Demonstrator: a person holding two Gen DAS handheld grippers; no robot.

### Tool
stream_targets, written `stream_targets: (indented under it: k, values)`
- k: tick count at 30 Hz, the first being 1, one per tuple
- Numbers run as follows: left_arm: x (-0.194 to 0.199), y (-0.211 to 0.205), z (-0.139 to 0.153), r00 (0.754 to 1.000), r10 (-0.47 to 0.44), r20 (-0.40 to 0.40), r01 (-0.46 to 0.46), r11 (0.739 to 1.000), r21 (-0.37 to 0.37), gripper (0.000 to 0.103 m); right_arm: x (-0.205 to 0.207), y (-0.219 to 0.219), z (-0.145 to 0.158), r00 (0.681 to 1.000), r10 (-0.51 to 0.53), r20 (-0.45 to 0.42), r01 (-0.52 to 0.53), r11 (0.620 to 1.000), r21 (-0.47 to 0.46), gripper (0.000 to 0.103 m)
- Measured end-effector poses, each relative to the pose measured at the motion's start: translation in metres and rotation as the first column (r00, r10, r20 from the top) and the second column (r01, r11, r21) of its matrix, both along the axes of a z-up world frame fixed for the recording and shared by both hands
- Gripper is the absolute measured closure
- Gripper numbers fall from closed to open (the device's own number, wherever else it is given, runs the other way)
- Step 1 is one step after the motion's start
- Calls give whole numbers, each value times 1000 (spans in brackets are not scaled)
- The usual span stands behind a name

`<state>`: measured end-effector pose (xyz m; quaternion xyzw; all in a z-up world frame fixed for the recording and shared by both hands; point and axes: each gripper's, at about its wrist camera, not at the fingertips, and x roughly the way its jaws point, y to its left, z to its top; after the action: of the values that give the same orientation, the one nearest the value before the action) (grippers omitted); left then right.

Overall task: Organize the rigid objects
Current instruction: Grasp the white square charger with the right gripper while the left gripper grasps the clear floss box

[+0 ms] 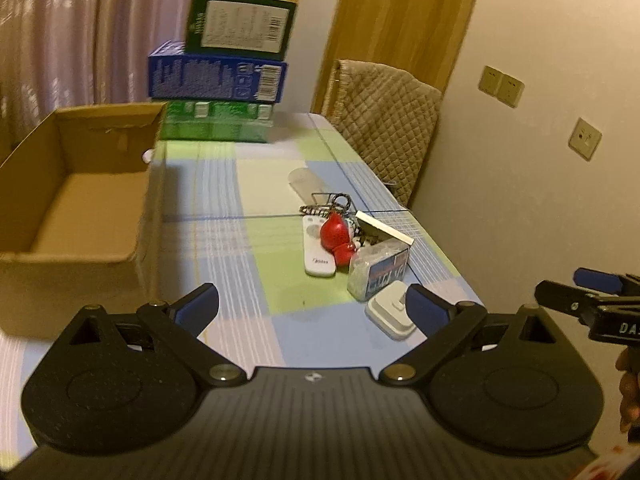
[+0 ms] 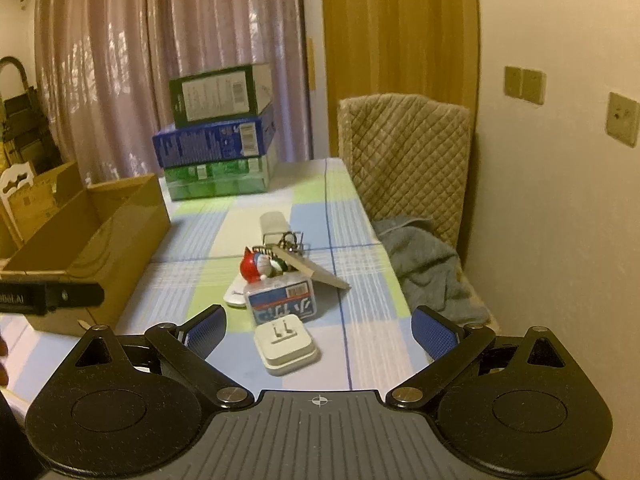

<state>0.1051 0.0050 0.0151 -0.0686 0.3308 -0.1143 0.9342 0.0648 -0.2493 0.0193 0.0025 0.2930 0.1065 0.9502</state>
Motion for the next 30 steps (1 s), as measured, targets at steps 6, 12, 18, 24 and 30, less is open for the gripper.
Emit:
stream_targets:
  k: [6, 12, 18, 24, 30]
  values:
    - [33, -12, -26, 995, -102, 8, 101, 994, 42, 5, 33, -3, -40, 996, 69, -54, -67, 997, 32, 7]
    - [64, -16, -62, 989, -145, -27, 146, 988, 45, 5, 64, 15, -87, 979, 182, -93, -186, 982, -27, 7]
    - [84, -18, -91, 981, -182, -65, 186, 981, 63, 5, 91, 28, -127, 955, 257, -146, -266, 963, -45, 16]
    - [97, -16, -106, 974, -196, -109, 201, 979, 32, 5, 110, 38, -146, 946, 279, -167, -291, 955, -55, 33]
    - [103, -24, -108, 962, -249, -110, 256, 966, 47, 10, 108, 41, -149, 949, 272, -158, -289, 952, -96, 41]
